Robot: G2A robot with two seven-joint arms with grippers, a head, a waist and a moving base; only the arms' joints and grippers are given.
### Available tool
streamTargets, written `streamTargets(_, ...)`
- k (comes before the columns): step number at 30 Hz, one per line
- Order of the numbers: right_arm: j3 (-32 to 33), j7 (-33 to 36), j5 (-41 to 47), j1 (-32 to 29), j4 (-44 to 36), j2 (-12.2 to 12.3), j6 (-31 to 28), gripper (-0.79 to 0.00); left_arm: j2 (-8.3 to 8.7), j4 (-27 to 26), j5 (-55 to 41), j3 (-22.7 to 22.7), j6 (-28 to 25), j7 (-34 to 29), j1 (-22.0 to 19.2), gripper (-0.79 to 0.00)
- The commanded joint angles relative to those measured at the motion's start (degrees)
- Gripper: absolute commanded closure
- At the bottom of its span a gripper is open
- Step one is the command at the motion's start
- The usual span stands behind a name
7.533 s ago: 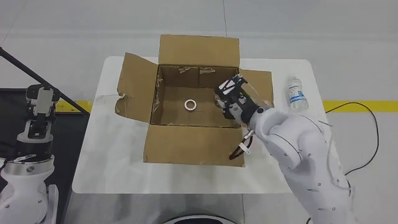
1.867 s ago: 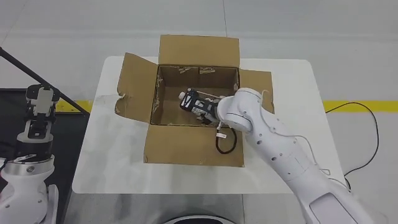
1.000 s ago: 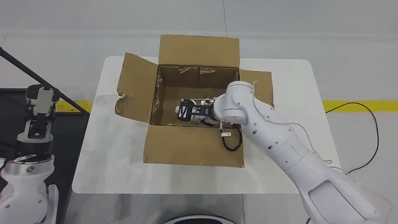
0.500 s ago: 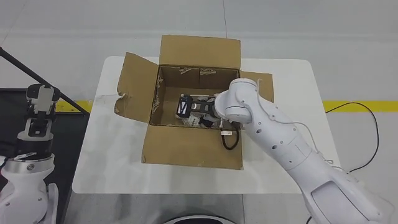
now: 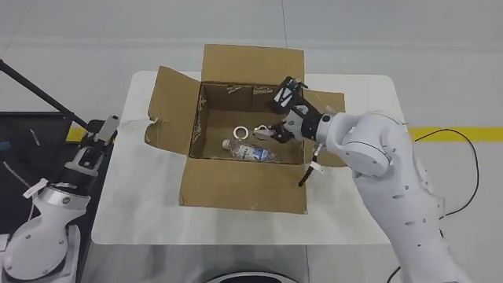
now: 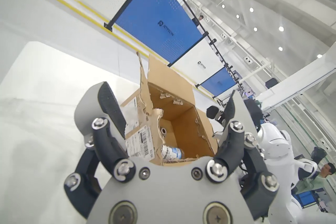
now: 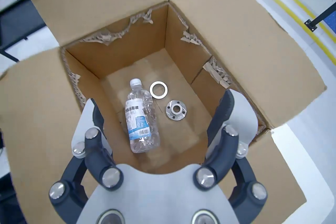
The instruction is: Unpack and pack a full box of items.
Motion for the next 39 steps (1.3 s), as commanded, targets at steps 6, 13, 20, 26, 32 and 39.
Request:
streamTargets(6, 11.32, -4.88, 2.71, -11.84, -10.60, 1.74, 2.33, -0.785, 0.67, 5.06, 2.37, 4.02, -0.41, -5.28, -4.49, -0.785)
streamTargets(13, 12.00, -5.14, 2.17, -12.95, -11.41, 1.88, 2.33, -0.785, 0.99, 4.99, 3.23, 7.35, -0.99, -7.13, -6.28, -0.785)
streamTargets(20, 12.93, -7.24, 4.14, -13.93, -10.02, 1.92, 3.32, -0.785, 1.31, 3.81, 5.27, 10.85, -1.19, -8.89, -7.46, -0.785)
streamTargets(26, 20.18, -7.05, 14.03, -14.81, -5.61, 2.66, 5.82, -0.785, 1.47, 3.05, 5.64, 14.18, -0.90, -9.63, -8.60, -0.785)
streamTargets(32, 27.28, -3.17, 24.08, -15.02, -0.37, 3.63, 8.97, -0.785, 1.65, 3.60, 6.58, 17.82, -0.34, -11.27, -9.82, -0.785)
streamTargets(39, 31.12, -0.24, 25.55, -14.40, 5.78, 4.77, 11.29, -0.785, 1.84, 5.08, 6.78, 20.89, 0.94, -12.59, -11.07, -0.785)
